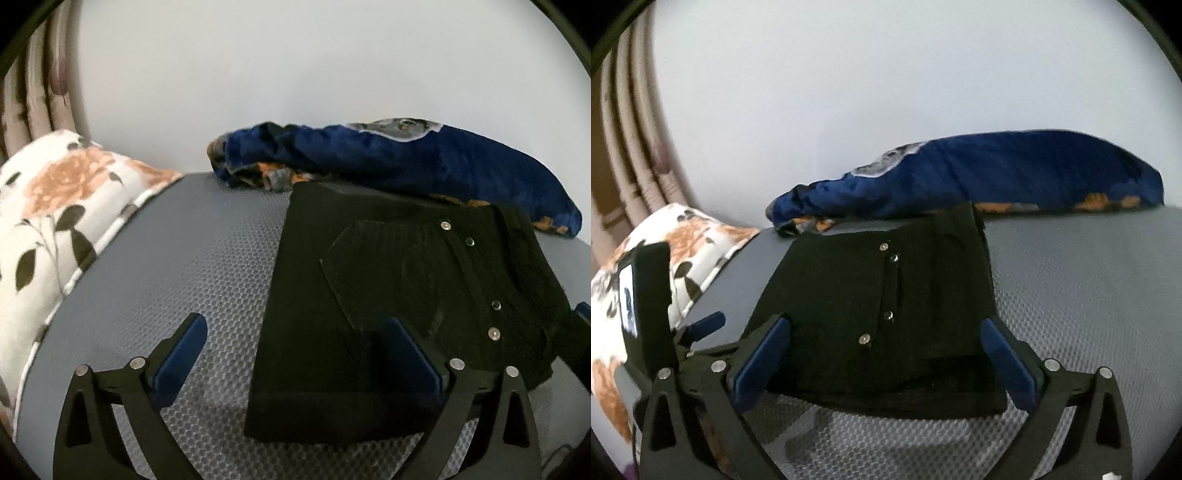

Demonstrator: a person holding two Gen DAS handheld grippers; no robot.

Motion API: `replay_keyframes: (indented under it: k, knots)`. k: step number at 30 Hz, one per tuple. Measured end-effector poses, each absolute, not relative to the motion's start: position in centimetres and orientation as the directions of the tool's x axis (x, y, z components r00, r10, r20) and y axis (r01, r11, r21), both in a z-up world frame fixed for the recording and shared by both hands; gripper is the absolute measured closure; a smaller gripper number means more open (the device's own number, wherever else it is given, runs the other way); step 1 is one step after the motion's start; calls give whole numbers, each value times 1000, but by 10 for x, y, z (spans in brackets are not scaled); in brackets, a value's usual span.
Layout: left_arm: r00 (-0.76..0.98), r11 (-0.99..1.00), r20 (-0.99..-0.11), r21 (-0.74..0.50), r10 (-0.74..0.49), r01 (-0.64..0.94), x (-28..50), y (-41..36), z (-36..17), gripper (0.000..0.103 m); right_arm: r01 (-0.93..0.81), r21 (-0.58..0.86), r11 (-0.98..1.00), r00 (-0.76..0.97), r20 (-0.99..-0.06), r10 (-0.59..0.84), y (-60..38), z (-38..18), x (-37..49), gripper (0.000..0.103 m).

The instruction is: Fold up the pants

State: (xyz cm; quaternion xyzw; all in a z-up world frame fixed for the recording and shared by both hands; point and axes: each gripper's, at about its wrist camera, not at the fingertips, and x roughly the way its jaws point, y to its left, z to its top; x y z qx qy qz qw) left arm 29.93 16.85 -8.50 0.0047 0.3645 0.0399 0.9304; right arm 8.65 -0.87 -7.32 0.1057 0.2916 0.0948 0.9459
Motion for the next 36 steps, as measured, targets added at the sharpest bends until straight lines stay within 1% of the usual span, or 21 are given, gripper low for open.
replay_keyframes:
  k: [2, 4, 7, 9, 12, 13, 16, 18, 22, 24, 29, 36]
  knots:
    - [757, 998, -650, 27, 64, -61, 291, 169, -85, 3, -78, 246, 966, 826, -526, 201, -9, -74, 83, 0]
    - [776, 998, -628, 16, 60, -64, 286, 170, -84, 3, -62, 259, 964, 827, -528, 195, -9, -75, 84, 0]
    - [813, 996, -577, 17, 78, -84, 276, 170, -80, 3, -32, 267, 963, 845, -508, 169, -10, -79, 83, 0]
    - [823, 995, -561, 28, 92, -92, 275, 168, -79, 3, -17, 242, 970, 853, -503, 140, -7, -82, 83, 1]
    - [816, 995, -569, 52, 104, -90, 278, 163, -80, 3, -10, 193, 981, 868, -486, 104, 1, -86, 79, 1]
    - [815, 994, -570, 56, 107, -91, 279, 163, -80, 3, -8, 201, 979, 879, -466, 103, 0, -87, 76, 0]
    - [818, 994, -564, 70, 111, -86, 279, 160, -80, 3, 10, 224, 975, 886, -455, 96, -3, -90, 73, 0]
    - [821, 993, -560, 80, 113, -83, 279, 157, -81, 3, 40, 227, 973, 883, -464, 72, -7, -91, 74, 0]
    - [828, 994, -550, 81, 109, -77, 278, 156, -80, 2, 81, 275, 958, 863, -501, 71, -19, -98, 81, 0]
    - [829, 994, -549, 77, 108, -79, 278, 157, -80, 2, 91, 284, 954, 864, -500, 66, -21, -99, 80, 0]
    - [825, 993, -552, 66, 117, -96, 279, 159, -80, 2, 92, 236, 967, 858, -512, 44, -13, -99, 82, 0]
    - [831, 993, -542, 62, 122, -105, 278, 160, -79, 2, 95, 221, 971, 859, -510, 32, -11, -99, 81, 0]
